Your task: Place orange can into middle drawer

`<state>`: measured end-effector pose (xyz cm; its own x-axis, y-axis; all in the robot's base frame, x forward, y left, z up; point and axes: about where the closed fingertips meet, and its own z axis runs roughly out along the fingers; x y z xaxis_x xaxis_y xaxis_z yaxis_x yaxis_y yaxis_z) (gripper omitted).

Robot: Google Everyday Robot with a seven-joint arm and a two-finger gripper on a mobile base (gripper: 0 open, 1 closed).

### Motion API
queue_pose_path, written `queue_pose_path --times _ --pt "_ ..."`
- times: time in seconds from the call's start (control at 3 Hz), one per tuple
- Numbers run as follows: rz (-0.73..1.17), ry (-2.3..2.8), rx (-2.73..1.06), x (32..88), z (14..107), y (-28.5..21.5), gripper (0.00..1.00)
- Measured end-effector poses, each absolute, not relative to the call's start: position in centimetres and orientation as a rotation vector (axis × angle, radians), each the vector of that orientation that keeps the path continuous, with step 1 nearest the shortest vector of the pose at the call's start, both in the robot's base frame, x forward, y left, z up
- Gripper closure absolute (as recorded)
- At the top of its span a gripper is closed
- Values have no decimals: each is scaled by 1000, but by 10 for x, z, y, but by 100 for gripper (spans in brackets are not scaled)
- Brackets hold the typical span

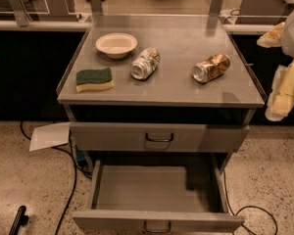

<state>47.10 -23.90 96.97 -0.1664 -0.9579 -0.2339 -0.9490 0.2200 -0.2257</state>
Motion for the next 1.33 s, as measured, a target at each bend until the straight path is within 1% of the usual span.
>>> queue_pose_path --times 0.33,0.67,1.0,1.33 --pt "45 2088 -1823 503 961 -251 0" --pt "102 1969 -1848 538 957 -252 0" --pt "110 1922 -1872 605 940 -234 0" --pt "105 1916 -1868 608 940 -232 0"
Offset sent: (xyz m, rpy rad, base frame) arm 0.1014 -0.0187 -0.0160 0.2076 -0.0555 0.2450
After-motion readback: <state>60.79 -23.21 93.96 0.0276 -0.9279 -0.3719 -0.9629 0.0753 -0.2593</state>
